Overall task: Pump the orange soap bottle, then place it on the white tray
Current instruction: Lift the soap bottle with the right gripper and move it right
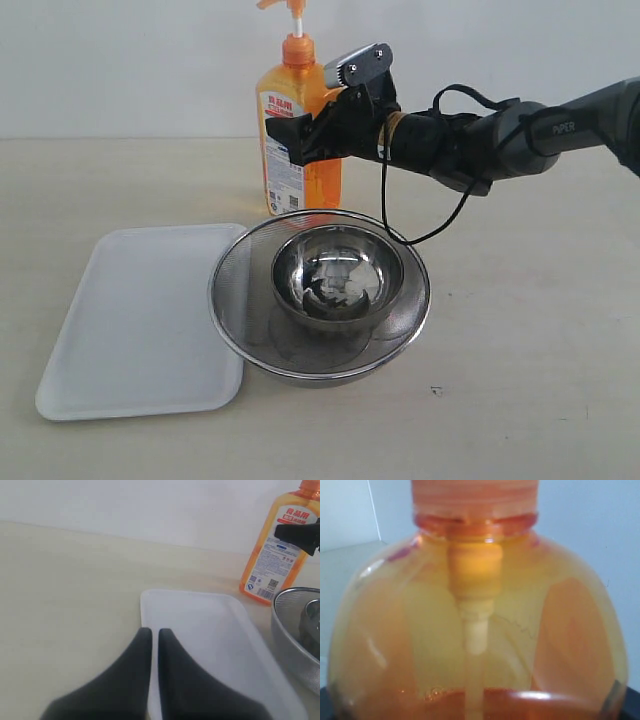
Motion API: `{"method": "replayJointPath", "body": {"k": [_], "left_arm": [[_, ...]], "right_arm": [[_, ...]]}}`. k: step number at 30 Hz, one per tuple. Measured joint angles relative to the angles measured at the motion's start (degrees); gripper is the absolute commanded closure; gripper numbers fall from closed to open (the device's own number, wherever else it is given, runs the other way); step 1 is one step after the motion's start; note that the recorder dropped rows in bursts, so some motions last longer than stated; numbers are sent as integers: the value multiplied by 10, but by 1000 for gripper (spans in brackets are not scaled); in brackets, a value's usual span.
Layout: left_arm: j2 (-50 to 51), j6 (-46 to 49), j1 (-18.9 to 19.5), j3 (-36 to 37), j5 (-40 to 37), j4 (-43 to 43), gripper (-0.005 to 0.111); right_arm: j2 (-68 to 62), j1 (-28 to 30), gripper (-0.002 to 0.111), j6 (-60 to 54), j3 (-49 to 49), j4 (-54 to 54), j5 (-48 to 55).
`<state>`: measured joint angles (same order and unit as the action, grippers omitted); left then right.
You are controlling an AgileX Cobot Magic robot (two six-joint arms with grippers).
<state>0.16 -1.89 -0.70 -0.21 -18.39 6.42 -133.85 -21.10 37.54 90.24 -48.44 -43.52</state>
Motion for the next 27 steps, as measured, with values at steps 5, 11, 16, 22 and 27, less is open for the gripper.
{"method": "replayJointPath", "body": {"k": [5,11,16,22,27], "left_arm": [[0,0,0,0,0,0,102],[0,0,0,0,0,0,102],[0,0,0,0,0,0,102],[0,0,0,0,0,0,102],[0,0,0,0,0,0,102]], "right_arm": [[10,0,109,0,0,-2,20],[28,0,109,-3,-1,-1,42],[40,0,109,-5,-1,5,43],[61,0,109,-19,-2,24,84],[99,0,109,-43,-28,53,112]]}}
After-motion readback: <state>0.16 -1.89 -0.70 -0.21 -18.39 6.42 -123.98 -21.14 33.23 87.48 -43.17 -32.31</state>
